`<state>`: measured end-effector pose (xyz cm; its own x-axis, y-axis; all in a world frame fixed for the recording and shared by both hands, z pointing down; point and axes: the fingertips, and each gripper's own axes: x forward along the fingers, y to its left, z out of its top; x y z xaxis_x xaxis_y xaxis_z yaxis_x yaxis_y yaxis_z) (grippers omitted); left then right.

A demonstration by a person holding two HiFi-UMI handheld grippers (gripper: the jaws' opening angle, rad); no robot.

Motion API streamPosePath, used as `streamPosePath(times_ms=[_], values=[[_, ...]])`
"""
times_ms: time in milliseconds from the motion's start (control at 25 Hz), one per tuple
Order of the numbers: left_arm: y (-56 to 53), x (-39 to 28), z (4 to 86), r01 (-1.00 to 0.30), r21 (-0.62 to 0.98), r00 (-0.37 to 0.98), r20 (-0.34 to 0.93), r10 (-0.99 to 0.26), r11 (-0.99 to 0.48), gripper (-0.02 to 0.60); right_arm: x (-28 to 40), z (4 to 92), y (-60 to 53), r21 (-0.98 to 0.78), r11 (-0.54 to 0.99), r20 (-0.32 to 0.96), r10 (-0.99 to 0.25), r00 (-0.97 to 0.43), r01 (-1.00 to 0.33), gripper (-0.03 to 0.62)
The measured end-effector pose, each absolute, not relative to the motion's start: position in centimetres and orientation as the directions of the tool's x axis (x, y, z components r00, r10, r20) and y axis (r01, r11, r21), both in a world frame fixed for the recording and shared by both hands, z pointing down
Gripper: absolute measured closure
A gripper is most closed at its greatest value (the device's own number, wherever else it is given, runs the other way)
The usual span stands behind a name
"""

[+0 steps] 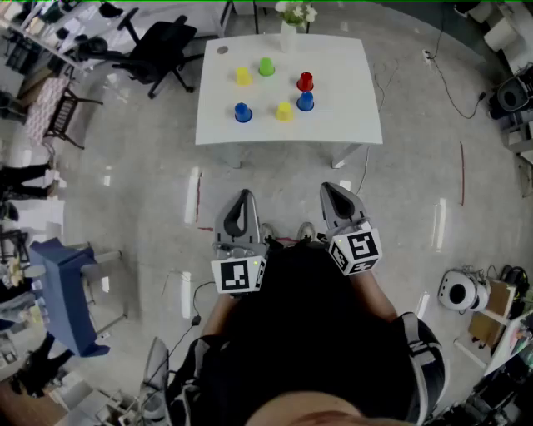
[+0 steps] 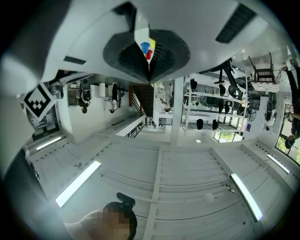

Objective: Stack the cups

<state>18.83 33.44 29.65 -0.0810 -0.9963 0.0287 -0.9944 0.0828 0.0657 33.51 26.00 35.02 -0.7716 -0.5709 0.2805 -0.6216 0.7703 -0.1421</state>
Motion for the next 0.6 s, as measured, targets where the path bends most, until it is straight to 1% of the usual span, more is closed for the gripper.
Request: streamPosePath(times_ms=[200,440,480,520,560,600], values=[[33.7,18.5,29.7,-0.994,0.073,-0.084,0.031,-0.996,0.086,0.56,33.3,34.7,26.3,-0.145,0.772,0.264,-0.573,-0.776,-0.619,0.569],[33.9,17.9,29.3,-0.993,0.079,-0.087,0.019,-0.996,0.089,0.56,32.8,33.0,26.3,-0.119,0.779,0.184,-0.592,-0.785,-0.615,0.561],[34.0,17.7,29.5,-0.993,0.079,-0.086,0.019,-0.996,0.087,0.56,32.6,33.4,26.2,-0.119,0.778,0.199,-0.59,-0.783,-0.617,0.5],[34.1,17.6,29.6,-0.993,0.081,-0.085,0.02,-0.996,0.086,0.56,32.3,33.9,26.3,-0.12,0.778,0.225,-0.584,-0.78,-0.617,0.393],[34.2,17.5,29.7,-0.993,0.084,-0.084,0.023,-0.996,0.085,0.56,32.0,34.4,26.3,-0.121,0.777,0.248,-0.58,-0.776,-0.618,0.355],[34.4,17.4,29.9,-0.993,0.087,-0.082,0.025,-0.996,0.084,0.56,31.9,34.5,26.4,-0.119,0.775,0.258,-0.58,-0.773,-0.621,0.355]])
